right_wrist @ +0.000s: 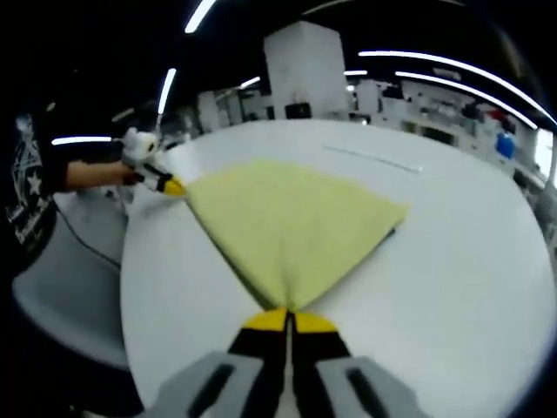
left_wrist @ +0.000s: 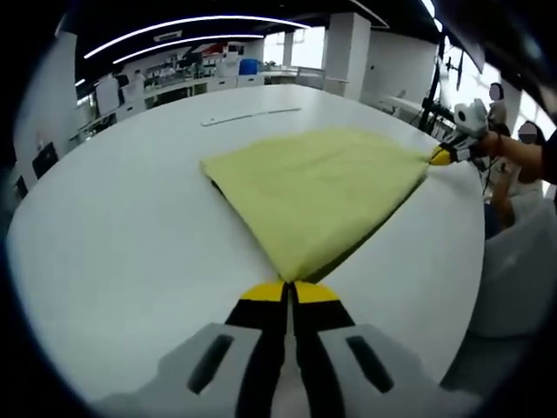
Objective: Fold the garment on the visible template until the final outline fits inside the template.
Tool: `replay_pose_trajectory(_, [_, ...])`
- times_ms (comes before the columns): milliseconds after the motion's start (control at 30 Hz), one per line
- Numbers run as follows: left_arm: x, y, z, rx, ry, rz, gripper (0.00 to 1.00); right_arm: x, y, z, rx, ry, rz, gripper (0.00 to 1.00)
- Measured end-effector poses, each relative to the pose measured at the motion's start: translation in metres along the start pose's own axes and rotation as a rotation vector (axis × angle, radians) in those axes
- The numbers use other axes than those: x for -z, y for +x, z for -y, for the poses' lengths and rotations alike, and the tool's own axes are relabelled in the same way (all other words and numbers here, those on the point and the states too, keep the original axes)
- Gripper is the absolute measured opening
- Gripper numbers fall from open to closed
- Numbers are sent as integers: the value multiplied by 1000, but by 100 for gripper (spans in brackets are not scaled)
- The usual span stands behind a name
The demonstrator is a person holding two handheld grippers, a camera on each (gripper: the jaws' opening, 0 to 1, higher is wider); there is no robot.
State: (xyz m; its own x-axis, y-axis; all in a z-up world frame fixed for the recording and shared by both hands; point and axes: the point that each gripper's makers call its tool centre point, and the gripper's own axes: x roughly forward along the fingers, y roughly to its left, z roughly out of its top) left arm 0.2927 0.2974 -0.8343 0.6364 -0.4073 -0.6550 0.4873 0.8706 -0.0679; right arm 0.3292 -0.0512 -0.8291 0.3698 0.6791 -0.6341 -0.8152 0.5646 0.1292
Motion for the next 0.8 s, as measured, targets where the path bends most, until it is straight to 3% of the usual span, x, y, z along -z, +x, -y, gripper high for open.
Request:
replay_pose_trajectory(600, [21, -5, 8, 3, -37, -42, 0, 15, -6, -13, 10, 47, -14, 0])
replay_pose_trajectory(633, [16, -4, 7, -4, -33, -15, 0, 15, -6, -14, 12, 53, -14, 0])
replay_pose_trajectory(800, [17, -5, 7, -8, -44, -29, 0, 14, -2, -14, 41, 91, -16, 0])
